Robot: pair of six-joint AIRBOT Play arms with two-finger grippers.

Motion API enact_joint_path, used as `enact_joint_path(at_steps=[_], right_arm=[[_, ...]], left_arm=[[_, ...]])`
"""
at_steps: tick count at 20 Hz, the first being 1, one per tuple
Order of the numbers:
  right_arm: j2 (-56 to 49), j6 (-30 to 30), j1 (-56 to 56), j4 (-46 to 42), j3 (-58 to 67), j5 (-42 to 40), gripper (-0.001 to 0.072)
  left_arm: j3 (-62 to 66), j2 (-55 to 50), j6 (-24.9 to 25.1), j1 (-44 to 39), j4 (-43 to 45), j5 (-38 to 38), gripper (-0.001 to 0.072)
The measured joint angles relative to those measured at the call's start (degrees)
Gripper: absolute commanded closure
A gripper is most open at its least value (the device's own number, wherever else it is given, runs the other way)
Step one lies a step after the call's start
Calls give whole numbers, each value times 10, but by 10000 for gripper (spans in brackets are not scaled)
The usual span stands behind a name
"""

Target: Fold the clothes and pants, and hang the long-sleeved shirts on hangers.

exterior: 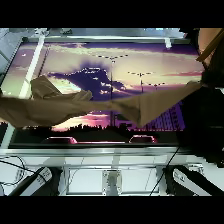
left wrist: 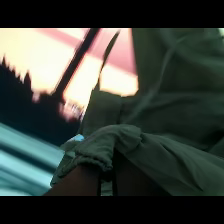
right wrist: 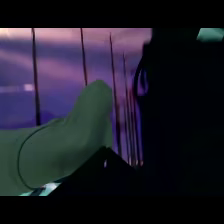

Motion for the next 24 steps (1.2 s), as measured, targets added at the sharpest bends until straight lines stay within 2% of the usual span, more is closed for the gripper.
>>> enact_joint_path(at_steps=[5,6,7,8,9,10,11,14,19,21,24], right_arm=[[40,0,0,3,-224,-49,699],[41,0,0,9,-256,-62,668],[42,0,0,18,-282,-78,517],[41,0,0,25,-303,-97,330],[40,1,-1,41,-320,-116,276],[39,1,-1,62,-332,-135,276],[38,1,-1,77,-339,-151,276],[37,1,-1,107,-336,-179,277],[32,2,19,180,-296,-231,277],[17,2,43,204,-279,-245,277],[-36,2,99,254,-255,-251,264]], left_arm=[[-184,29,16,85,31,53,689],[-205,30,17,99,35,68,689],[-220,30,17,109,37,80,688],[-231,28,17,117,40,92,675],[-240,25,18,122,41,97,412],[-245,23,18,126,42,101,-13],[-249,21,18,129,42,102,18],[-249,21,17,133,25,116,19],[-207,-2,16,134,-133,230,24],[-176,-47,23,134,-166,224,24],[-137,-128,40,134,-181,173,24]])
